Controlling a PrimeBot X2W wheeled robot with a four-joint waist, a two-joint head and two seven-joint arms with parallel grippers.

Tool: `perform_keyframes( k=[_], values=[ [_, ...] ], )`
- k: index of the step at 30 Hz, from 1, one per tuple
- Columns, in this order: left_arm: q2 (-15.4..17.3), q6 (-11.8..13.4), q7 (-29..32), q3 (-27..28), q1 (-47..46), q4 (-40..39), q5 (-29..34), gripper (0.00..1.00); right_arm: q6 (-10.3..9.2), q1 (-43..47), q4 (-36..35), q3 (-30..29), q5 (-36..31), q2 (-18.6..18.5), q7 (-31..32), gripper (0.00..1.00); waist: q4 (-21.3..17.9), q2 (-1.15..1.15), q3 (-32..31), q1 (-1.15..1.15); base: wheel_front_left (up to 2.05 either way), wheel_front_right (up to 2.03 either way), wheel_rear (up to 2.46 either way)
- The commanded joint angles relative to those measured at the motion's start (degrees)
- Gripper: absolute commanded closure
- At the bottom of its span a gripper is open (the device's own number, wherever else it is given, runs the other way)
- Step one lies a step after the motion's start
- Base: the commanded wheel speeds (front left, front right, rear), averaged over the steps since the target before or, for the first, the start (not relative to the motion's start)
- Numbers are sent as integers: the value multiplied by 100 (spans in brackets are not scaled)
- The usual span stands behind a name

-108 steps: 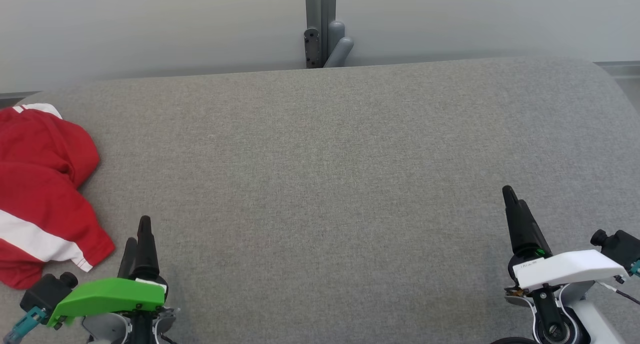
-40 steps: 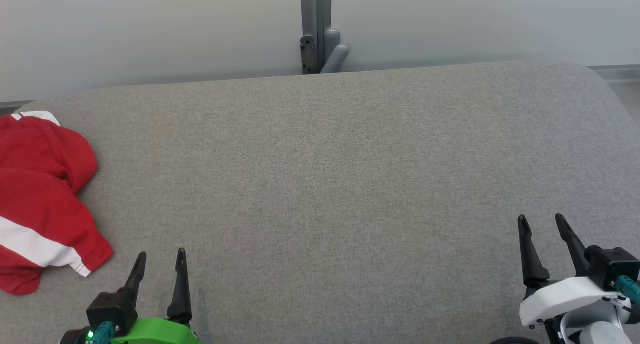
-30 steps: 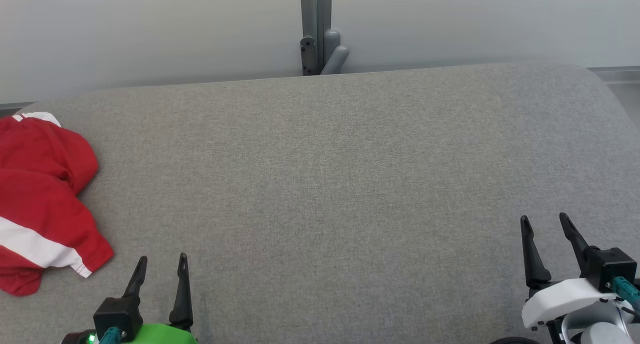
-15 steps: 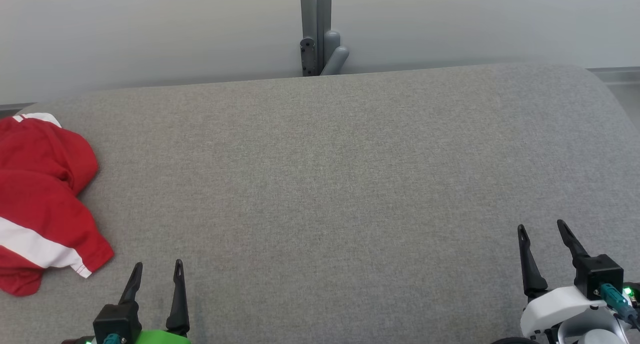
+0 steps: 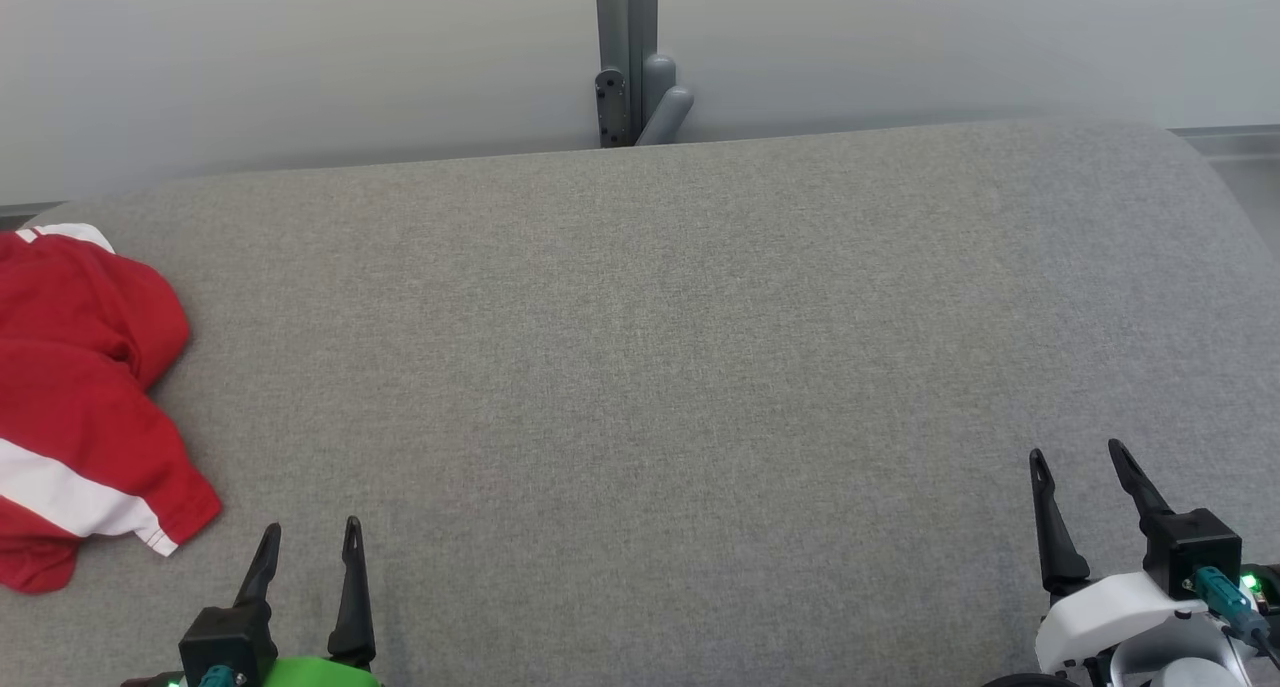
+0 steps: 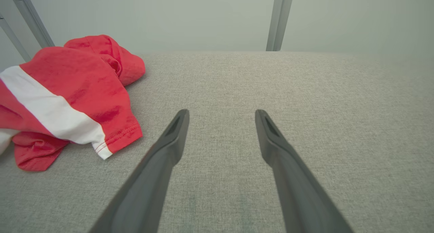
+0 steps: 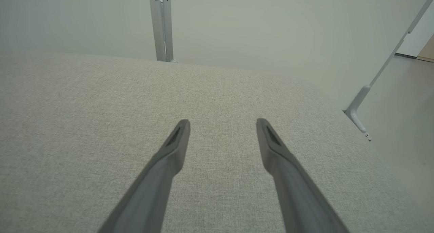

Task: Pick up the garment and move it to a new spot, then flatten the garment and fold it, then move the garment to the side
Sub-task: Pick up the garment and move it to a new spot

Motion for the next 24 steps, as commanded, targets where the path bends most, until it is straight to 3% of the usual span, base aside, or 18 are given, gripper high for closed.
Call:
perform_keyframes(
  k=[1, 13, 24],
  values=[
    [2, -17, -4, 17, -50, 21, 14, 0, 0, 72, -2, -6, 23, 12, -37, 0, -2, 0, 3, 0, 0, 0, 0],
    [-13, -69, -4, 23, -110, 97, 37, 0, 0, 115, 0, -74, 14, 25, -37, 0, 266, 0, -38, 0, 0, 0, 0],
    [24, -60, -4, 112, 86, 158, 106, 0, -1, 157, 60, 168, 45, 116, -29, 0, 1561, 0, -240, 0, 0, 0, 0]
  ],
)
